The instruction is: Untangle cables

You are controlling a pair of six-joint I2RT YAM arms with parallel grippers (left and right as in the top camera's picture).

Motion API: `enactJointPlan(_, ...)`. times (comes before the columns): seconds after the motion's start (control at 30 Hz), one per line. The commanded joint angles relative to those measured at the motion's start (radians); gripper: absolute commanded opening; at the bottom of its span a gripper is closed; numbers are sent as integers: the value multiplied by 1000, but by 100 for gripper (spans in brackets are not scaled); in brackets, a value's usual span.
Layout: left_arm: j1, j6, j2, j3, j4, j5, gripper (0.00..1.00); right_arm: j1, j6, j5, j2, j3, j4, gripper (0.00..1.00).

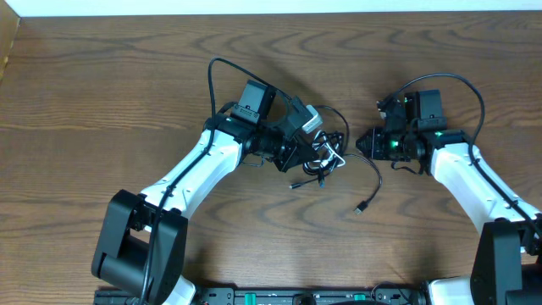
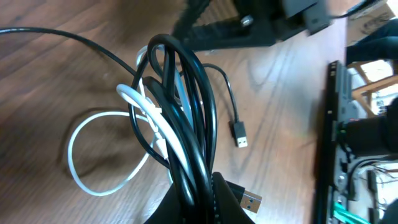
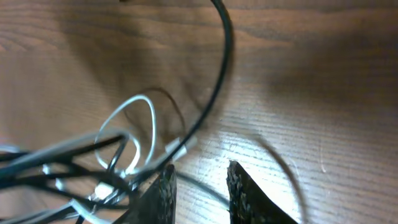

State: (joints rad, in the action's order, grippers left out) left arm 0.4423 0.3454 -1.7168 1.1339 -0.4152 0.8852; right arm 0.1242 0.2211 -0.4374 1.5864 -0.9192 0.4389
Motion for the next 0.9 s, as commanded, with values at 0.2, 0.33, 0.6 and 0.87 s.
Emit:
enactJointPlan(0.2,0,24,23,-12,5,102,7,15,-159,-214,-3,31,-8,18)
enactJointPlan(0.33,0,24,23,-12,5,102,7,15,-257,-346,-3,31,8,17)
enactJointPlan(0.6,0,24,23,-12,5,102,7,14,-283,-346,-2,31,2,22)
enactJointPlan(0.87,0,24,23,-12,5,103,7,14,-278,-252,-2,31,-24,34)
